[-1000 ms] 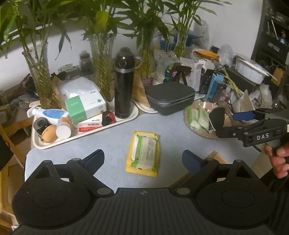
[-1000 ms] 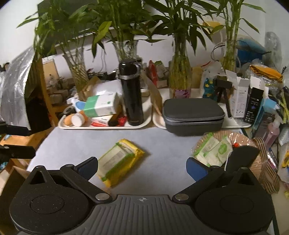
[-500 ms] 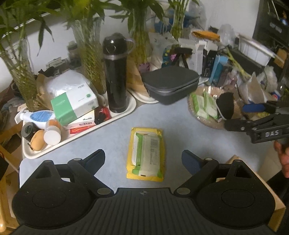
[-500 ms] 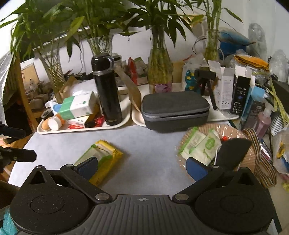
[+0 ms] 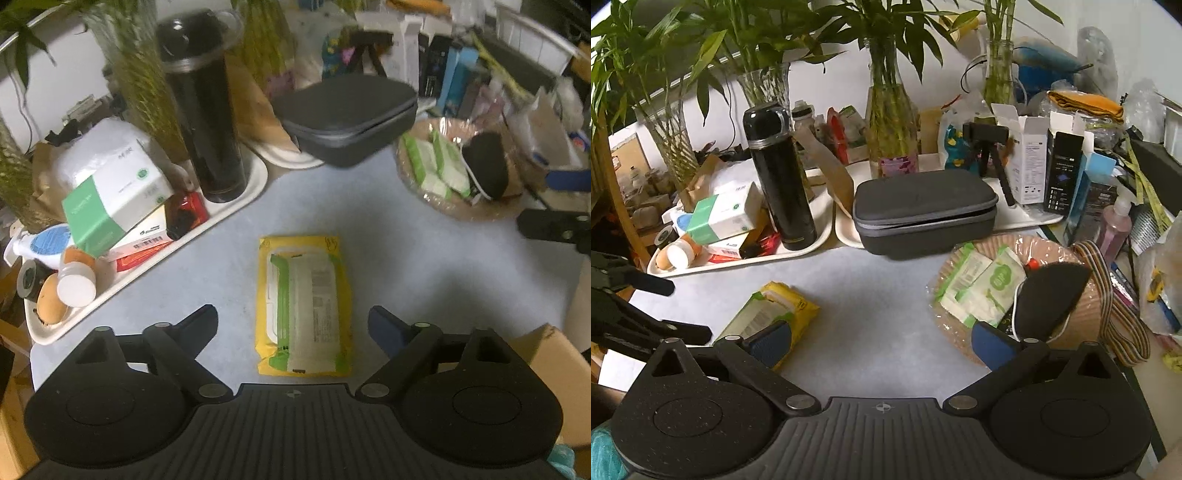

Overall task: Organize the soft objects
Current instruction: 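Lower the left tool onto the green-and-white wipes packet and grasp it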

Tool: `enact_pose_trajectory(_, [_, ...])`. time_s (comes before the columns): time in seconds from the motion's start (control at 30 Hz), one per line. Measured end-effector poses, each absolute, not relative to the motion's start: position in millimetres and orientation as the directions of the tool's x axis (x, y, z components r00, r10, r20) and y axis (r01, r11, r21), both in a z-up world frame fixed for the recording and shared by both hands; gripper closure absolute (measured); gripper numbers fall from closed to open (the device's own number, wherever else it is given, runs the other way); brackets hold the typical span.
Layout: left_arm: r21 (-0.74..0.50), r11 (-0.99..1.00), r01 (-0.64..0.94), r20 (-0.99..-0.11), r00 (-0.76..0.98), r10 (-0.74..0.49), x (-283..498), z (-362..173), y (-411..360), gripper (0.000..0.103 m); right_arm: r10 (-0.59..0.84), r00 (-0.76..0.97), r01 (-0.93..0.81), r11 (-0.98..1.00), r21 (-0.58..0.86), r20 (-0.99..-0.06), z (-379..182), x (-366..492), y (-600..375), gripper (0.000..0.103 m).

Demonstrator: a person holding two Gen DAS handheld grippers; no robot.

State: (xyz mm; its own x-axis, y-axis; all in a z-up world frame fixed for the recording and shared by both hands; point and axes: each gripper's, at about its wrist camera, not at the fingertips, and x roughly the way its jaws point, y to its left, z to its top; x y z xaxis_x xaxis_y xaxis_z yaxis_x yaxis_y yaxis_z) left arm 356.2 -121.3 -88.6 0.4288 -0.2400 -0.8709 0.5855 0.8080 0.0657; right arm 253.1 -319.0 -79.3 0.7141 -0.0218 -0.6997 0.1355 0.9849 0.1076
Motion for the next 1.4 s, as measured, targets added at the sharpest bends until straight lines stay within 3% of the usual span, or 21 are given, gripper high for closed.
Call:
enact_pose_trajectory(0.47, [0.017, 0.799, 0.601, -0.946, 0.267, -0.181, 399, -126, -144, 0.016, -0.008, 0.708, 0.133, 0.983, 0.123, -0.706, -79, 256, -319, 0.0])
enact_pose_trajectory(0.73, [0.02, 0.793, 0.609, -0.968, 0.211, -0.138, 406, -148, -156, 0.04, -0.021, 0.71, 0.143, 0.983, 0.116, -0.704, -79, 255, -321, 0.0])
enact_pose_trajectory(0.8, [0.019, 0.794, 0.608, -0.973, 0.195, -0.126, 407, -153, -158, 0.054, -0.02, 0.71, 0.145, 0.982, 0.118, -0.704, -79, 255, -321, 0.0])
enact_pose_trajectory(0.83, [0.023, 0.796, 0.604, -0.972, 0.2, -0.124, 406, -152, -157, 0.055, -0.021, 0.71, 0.144, 0.983, 0.116, -0.704, -79, 255, -321, 0.0])
enact_pose_trajectory(1.4, [0.047, 0.867, 0.496, -0.935, 0.328, -0.137, 399, -102, -107, 0.056, -0.028, 0.711, 0.132, 0.987, 0.093, -0.703, -78, 255, -315, 0.0])
